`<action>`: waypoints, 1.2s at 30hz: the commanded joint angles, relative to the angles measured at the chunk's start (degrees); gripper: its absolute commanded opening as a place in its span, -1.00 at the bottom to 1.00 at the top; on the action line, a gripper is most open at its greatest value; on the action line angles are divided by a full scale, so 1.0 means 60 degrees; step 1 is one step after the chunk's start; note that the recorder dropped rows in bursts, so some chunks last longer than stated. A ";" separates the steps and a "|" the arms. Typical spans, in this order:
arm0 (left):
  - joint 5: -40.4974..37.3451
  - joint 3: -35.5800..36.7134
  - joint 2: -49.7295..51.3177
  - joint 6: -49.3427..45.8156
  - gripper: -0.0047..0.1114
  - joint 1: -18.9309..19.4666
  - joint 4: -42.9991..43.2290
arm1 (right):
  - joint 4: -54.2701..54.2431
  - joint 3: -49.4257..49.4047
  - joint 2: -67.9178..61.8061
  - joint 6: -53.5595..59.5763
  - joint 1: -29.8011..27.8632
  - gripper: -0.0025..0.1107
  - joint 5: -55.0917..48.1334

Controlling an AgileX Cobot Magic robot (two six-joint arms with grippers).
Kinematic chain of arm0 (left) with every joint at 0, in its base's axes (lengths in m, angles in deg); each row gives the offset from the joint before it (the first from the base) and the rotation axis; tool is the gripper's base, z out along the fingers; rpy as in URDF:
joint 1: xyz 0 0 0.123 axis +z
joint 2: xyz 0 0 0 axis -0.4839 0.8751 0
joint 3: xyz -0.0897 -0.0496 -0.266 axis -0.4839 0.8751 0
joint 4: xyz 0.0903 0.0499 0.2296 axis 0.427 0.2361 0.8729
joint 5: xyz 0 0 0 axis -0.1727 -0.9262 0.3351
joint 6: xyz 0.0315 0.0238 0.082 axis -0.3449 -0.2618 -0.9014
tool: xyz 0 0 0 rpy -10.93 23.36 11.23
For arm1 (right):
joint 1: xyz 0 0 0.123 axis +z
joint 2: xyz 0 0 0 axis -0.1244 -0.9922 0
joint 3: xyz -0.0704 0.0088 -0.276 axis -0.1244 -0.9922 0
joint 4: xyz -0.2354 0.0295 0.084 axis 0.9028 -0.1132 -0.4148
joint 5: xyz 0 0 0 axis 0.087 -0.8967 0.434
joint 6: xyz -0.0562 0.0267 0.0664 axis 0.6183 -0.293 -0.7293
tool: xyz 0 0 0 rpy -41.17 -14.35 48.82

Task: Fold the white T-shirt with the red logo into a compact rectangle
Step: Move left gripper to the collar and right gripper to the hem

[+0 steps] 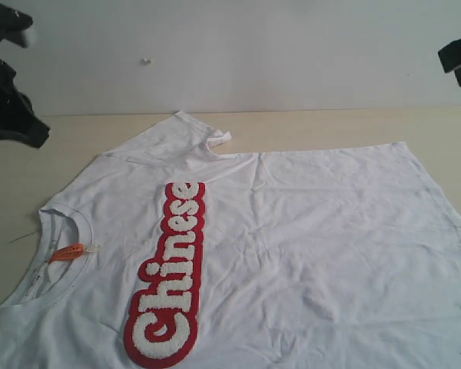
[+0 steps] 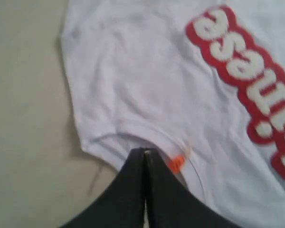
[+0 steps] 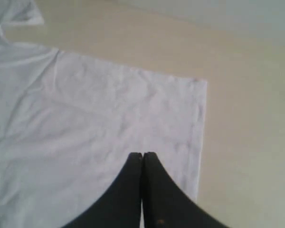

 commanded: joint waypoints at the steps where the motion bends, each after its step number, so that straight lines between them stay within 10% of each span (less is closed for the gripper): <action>1: -0.1912 0.0439 -0.0091 -0.0704 -0.92 -0.0222 0.0033 | -0.0830 0.0314 -0.0701 0.0603 -0.0055 -0.96 -0.1801; 16: -0.0958 0.3274 -0.0783 -0.1861 -0.92 -0.3278 -0.0134 | -0.0892 -0.2213 -0.0558 0.0715 -0.0055 -0.87 -0.0488; 25: -0.0599 0.4265 -0.1612 -0.0904 -0.91 -0.6378 -0.0358 | -0.0892 -0.2213 -0.0558 0.0624 -0.0055 -0.79 -0.0062; 36: 0.0224 0.5310 -0.1656 0.1676 -0.26 -1.0064 -0.0650 | -0.1538 -0.2213 -0.0579 0.0690 -0.0055 -0.79 0.0420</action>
